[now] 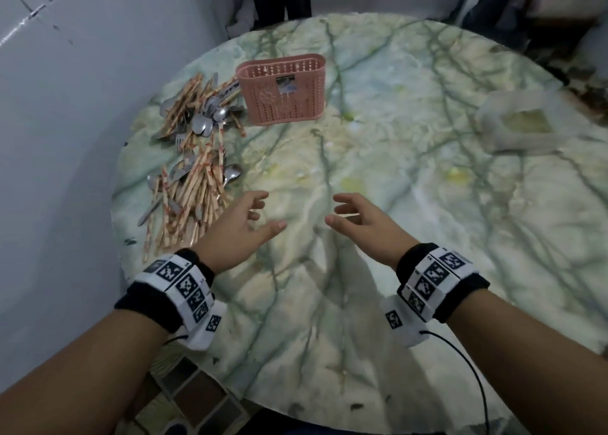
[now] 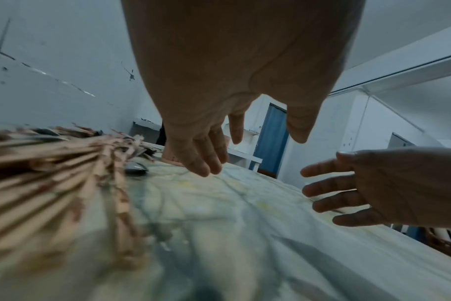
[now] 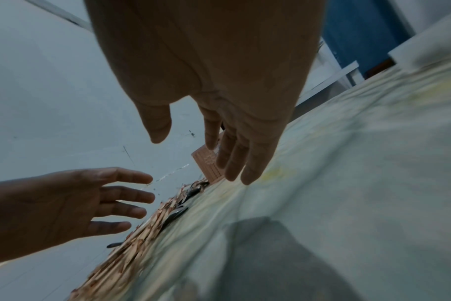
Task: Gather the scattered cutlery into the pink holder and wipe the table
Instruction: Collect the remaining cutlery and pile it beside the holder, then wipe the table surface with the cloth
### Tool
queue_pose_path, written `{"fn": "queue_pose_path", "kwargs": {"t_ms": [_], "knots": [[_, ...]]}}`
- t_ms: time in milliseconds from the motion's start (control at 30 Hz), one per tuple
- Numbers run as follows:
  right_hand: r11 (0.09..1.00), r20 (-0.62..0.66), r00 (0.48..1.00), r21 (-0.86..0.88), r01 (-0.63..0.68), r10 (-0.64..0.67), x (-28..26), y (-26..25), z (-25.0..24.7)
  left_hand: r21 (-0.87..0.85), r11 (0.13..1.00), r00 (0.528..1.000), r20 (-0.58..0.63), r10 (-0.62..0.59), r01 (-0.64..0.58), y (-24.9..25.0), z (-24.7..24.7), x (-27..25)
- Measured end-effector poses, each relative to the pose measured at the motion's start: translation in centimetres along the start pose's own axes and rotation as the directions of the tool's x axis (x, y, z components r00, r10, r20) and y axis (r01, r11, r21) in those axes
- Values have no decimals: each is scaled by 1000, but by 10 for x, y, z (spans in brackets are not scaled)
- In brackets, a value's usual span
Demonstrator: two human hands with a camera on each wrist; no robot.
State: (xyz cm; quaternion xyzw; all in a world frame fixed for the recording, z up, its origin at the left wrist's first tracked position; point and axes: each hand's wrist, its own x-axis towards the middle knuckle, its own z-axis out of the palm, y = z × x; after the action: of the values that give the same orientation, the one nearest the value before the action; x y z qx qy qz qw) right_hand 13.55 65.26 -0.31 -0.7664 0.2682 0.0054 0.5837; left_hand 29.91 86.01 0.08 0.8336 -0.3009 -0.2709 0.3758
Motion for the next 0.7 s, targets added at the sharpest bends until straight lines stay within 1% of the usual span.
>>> {"fn": "queue_pose_path", "kwargs": {"t_ms": [200,433,567,700], "knots": [[999,-80,997,37,14,-11,-45,54,-73,-17,1000,1000,4,12,-11,55,80,-8],[999,-89,996,33,-22,25,-87,107,-174,-81,997,999,45,10,-7,131,195,-1],[998,-129,990,54,-44,51,-94,127,-209,-76,997,997,70,30,-25,162,231,10],[996,-164,984,72,-58,69,-96,138,-226,-110,993,994,98,55,-44,176,247,25]]}}
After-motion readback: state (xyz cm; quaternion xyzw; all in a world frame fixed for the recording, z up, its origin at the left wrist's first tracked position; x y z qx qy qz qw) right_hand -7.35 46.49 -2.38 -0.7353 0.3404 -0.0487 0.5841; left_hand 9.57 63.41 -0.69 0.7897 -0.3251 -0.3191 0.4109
